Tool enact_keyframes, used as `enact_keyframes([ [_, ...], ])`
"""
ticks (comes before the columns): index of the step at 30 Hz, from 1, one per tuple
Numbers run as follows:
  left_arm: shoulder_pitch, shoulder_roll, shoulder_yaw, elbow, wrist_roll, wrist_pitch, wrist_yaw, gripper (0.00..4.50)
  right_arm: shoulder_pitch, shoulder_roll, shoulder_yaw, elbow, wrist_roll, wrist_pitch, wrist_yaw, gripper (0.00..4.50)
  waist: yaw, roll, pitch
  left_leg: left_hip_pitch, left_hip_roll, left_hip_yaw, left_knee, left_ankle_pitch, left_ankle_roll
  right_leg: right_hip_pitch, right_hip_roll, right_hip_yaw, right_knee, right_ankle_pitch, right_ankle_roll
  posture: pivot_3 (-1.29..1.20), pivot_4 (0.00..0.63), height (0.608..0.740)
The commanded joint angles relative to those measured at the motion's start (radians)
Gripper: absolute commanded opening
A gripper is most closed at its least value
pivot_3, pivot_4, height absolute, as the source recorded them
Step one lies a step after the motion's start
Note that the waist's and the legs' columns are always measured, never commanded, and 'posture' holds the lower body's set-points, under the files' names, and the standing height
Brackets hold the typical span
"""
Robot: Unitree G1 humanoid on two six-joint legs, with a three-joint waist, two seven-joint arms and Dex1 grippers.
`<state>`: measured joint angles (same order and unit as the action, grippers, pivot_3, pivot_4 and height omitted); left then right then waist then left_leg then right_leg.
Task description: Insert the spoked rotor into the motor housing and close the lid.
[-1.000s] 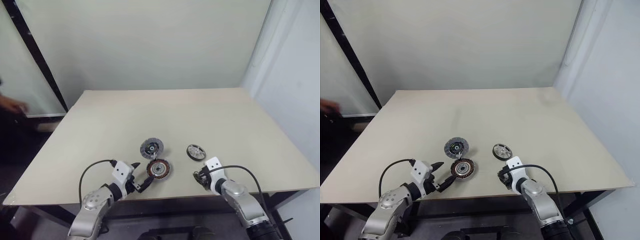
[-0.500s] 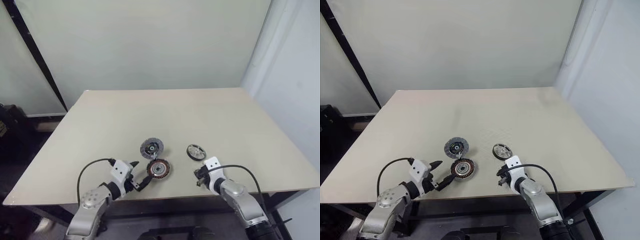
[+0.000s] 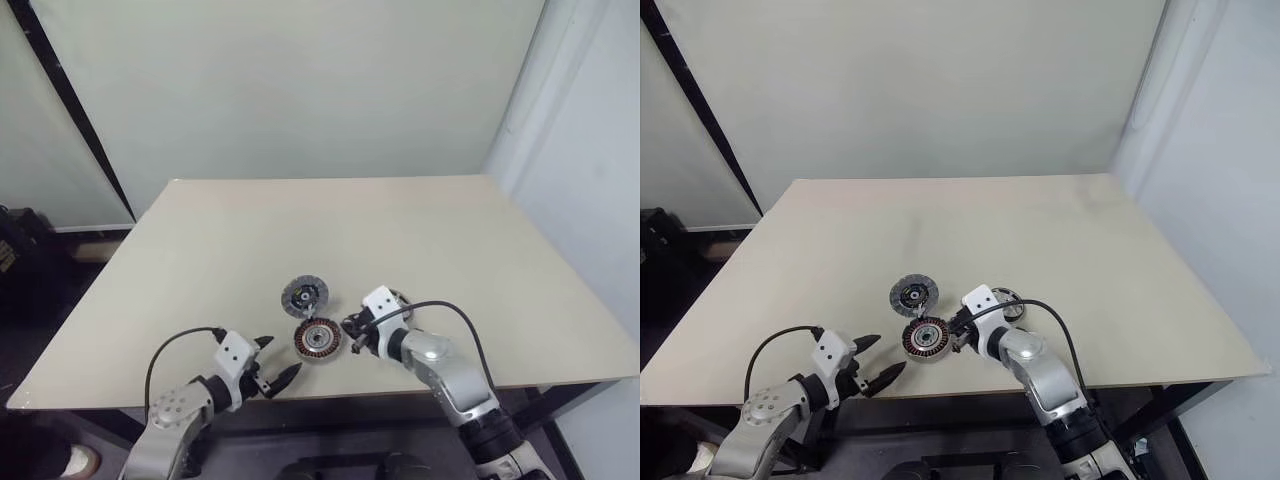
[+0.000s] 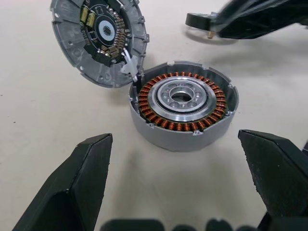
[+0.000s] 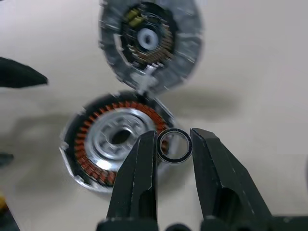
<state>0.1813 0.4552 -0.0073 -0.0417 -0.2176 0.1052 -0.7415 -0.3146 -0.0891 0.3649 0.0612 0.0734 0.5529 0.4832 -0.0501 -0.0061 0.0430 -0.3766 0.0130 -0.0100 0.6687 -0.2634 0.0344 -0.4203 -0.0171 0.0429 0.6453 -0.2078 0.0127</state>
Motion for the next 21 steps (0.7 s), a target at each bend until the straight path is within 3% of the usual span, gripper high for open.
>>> enact_keyframes([
  [1, 0.010, 0.008, 0.014, -0.038, -0.020, -0.015, -0.011, 4.50, -0.051, 0.017, 0.021, 0.035, -0.010, -0.019, 0.022, 0.69, 0.000, 0.000, 0.000, 0.000, 0.000, 0.000, 0.000, 0.000, 0.000, 0.000, 0.000, 0.000, 0.000, 0.000, 0.000, 0.00, 0.000, 0.740],
  [21, 0.046, 0.003, 0.015, -0.073, -0.011, -0.021, 0.008, 4.50, -0.137, 0.112, 0.052, 0.232, -0.046, -0.093, 0.060, 0.69, 0.000, 0.000, 0.000, 0.000, 0.000, 0.000, 0.000, 0.000, 0.000, -0.002, 0.000, 0.000, 0.001, 0.000, 0.000, 0.00, 0.000, 0.740],
])
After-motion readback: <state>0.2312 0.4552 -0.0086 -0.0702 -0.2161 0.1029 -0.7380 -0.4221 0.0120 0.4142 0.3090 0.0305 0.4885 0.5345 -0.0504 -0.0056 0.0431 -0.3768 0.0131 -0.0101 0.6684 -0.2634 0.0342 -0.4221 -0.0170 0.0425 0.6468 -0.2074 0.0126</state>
